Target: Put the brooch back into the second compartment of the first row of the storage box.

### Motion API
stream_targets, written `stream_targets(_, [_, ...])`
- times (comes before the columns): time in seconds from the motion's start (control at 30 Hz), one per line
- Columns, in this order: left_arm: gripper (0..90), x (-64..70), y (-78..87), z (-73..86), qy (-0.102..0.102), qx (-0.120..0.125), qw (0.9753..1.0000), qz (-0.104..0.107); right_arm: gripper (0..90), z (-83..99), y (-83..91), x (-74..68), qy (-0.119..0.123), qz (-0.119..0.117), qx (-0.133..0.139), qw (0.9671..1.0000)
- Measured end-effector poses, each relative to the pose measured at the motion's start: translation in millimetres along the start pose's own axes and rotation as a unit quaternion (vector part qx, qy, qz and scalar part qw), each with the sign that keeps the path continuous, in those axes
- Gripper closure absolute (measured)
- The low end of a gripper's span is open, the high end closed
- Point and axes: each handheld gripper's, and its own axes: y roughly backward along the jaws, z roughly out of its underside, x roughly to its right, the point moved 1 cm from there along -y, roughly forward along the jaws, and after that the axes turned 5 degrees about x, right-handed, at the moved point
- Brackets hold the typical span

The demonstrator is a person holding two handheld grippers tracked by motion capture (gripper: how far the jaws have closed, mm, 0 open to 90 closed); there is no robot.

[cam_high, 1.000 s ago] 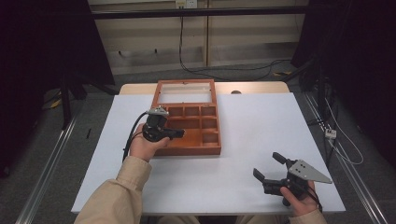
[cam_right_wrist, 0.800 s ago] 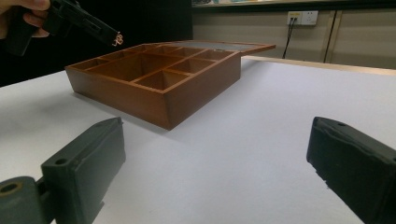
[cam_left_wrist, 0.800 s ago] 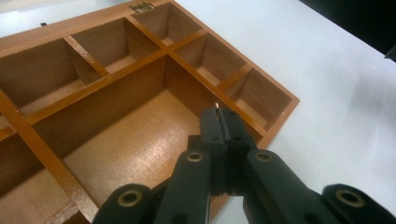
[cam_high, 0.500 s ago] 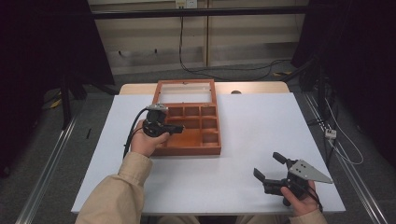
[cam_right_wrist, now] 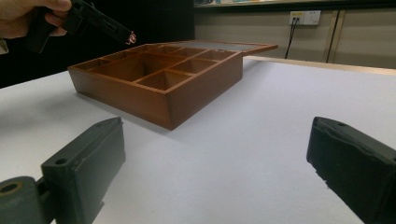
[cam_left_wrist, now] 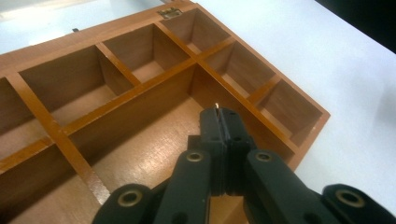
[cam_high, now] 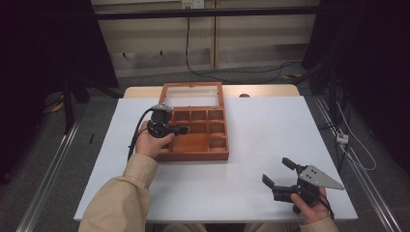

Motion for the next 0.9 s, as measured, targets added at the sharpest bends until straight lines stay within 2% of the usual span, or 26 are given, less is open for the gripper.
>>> stream_targets(0.17, [89.8, -2.9, 0.2, -3.4, 0.001, 0.001, 1.0, -0.009, 4.3, 0.2, 0.0, 0.6, 0.001, -0.001, 0.0, 1.0])
stream_targets(0.5, [89.8, -6.9, -2.2, -8.9, -0.003, 0.0, 0.9999, -0.012, 4.3, 0.3, -0.1, 0.7, 0.001, -0.002, 0.0, 1.0])
stream_targets(0.9, [89.8, -17.6, -6.2, -9.6, 0.01, 0.003, 0.9997, -0.024, 4.3, -0.1, 0.0, 0.8, 0.0, -0.002, 0.001, 1.0])
